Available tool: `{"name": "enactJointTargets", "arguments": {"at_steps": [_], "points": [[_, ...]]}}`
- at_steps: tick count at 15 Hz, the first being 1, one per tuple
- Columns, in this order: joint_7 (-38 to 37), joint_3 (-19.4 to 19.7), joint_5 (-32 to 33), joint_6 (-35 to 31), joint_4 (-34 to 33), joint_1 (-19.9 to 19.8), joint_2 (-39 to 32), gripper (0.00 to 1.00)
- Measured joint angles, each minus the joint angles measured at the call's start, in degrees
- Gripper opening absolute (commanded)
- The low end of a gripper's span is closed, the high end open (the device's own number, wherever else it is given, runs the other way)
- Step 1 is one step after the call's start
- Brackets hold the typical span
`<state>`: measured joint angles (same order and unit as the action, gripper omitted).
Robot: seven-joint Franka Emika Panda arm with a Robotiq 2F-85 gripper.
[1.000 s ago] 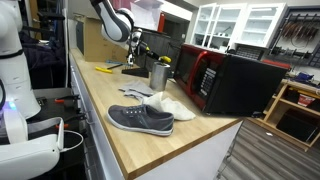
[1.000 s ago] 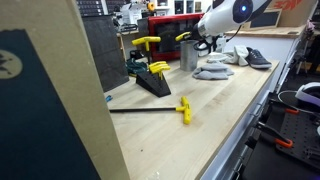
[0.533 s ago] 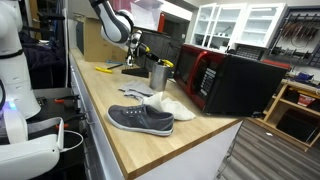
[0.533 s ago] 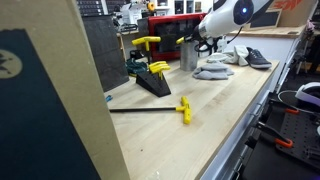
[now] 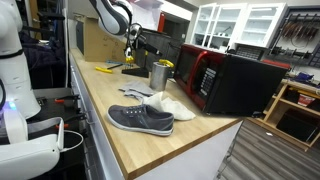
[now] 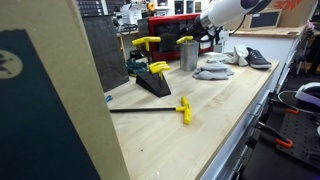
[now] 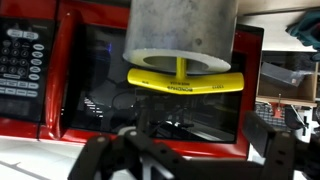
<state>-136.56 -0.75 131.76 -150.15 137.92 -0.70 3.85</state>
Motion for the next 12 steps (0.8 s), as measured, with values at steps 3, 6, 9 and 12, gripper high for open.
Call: {"name": "enactJointTargets", "arguments": {"at_steps": [3, 6, 9, 12], "points": [[4.9, 0.7, -4.3, -5.0, 0.0, 0.0, 2.1, 1.00], [12.2, 1.5, -11.0, -11.6, -0.5, -0.3, 4.4, 1.00], [21.3, 3.0, -21.1, -19.3, -1.1, -1.0, 6.0, 1.00], [31.1, 4.3, -33.5, -25.5, -1.4, -2.2, 6.1, 1.00]]}}
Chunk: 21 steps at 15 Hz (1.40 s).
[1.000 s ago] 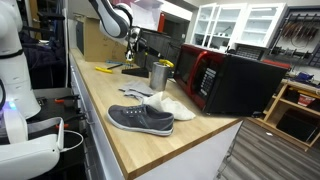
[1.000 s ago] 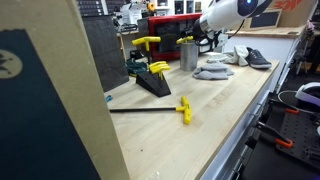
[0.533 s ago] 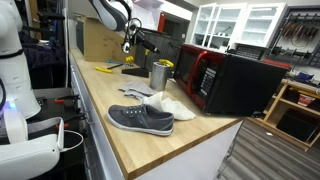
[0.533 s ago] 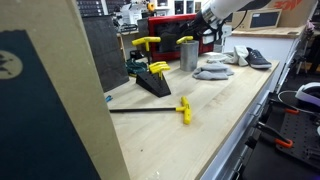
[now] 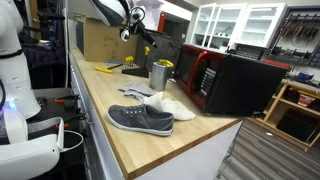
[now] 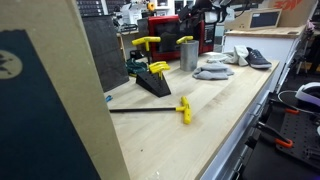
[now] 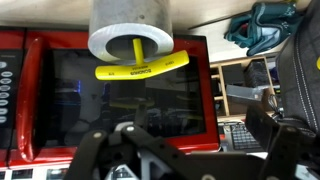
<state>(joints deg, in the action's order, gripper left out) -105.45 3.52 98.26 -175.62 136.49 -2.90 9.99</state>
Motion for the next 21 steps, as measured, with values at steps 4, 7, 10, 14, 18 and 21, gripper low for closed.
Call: {"name": "enactJointTargets", "arguments": {"at_steps": [4, 7, 10, 14, 18, 21], "points": [[15.3, 0.9, -17.9, -2.2, 0.2, -0.3, -1.3, 1.00], [29.7, 0.7, -31.9, -2.2, 1.1, 0.6, -2.6, 1.00], [44.0, -0.5, -45.6, -1.4, 1.5, 1.9, -3.9, 1.00], [63.5, -2.9, -64.6, 2.8, 0.7, 3.5, -3.5, 1.00], [78.4, -2.5, -76.2, 12.0, -2.8, 5.3, -1.5, 1.00], [86.4, -2.4, -79.6, 18.7, -6.1, 4.7, -0.3, 1.00]]}}
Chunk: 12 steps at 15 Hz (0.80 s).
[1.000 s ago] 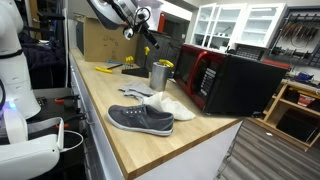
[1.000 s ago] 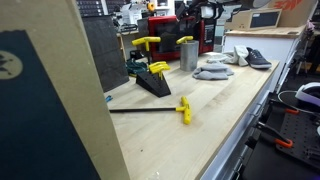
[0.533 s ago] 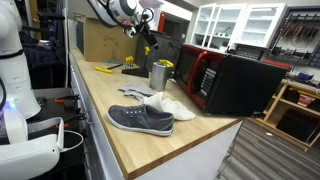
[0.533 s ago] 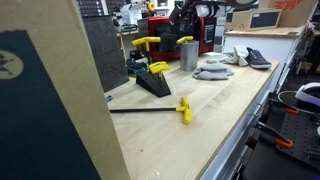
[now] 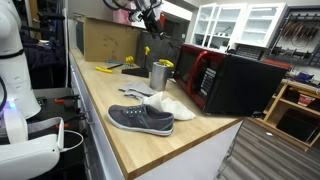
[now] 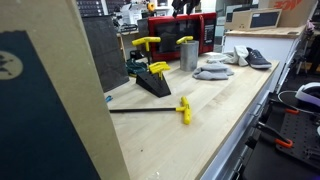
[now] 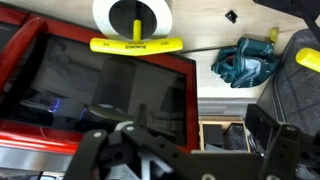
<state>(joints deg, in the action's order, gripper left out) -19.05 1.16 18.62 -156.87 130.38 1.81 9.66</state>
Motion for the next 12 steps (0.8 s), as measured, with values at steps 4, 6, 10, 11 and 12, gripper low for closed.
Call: {"name": "enactJointTargets", "arguments": {"at_steps": [4, 6, 10, 11, 12], "points": [[9.2, 0.0, -2.7, 6.2, -2.8, -1.2, 0.2, 1.00], [12.0, 0.0, -4.7, 7.2, -3.2, -1.4, 0.2, 1.00], [11.9, -0.3, -4.7, 7.2, -3.1, -1.6, 0.0, 1.00], [11.9, -0.4, -4.7, 7.4, -3.1, -1.6, 0.0, 1.00], [11.8, -0.6, -4.6, 7.8, -3.1, -1.7, -0.2, 1.00]]}}
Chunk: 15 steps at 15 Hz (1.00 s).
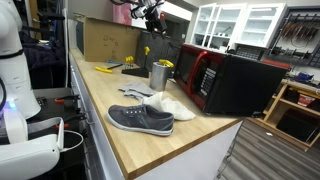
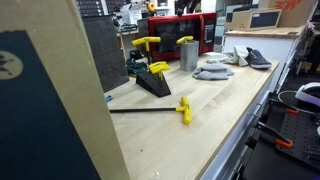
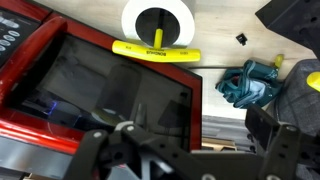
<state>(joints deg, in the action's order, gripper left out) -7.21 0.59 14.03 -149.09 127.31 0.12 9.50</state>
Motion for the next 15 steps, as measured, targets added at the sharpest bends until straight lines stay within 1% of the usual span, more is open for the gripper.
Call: {"name": "enactJointTargets", "arguments": {"at_steps": [3, 8, 12, 14, 15], "points": [[-1.3, -0.5, 0.0, 2.9, -0.6, -0.2, -0.9, 1.00], [-0.3, -0.6, -3.6, 12.7, -5.3, -0.1, -3.5, 1.00], [5.0, -0.1, -12.6, 23.1, -11.4, -0.2, -6.6, 1.00], [5.7, 0.6, -13.8, 26.6, -15.0, -0.6, -8.7, 1.00], [5.7, 0.9, -13.8, 27.3, -16.5, -0.9, -9.7, 1.00]]}}
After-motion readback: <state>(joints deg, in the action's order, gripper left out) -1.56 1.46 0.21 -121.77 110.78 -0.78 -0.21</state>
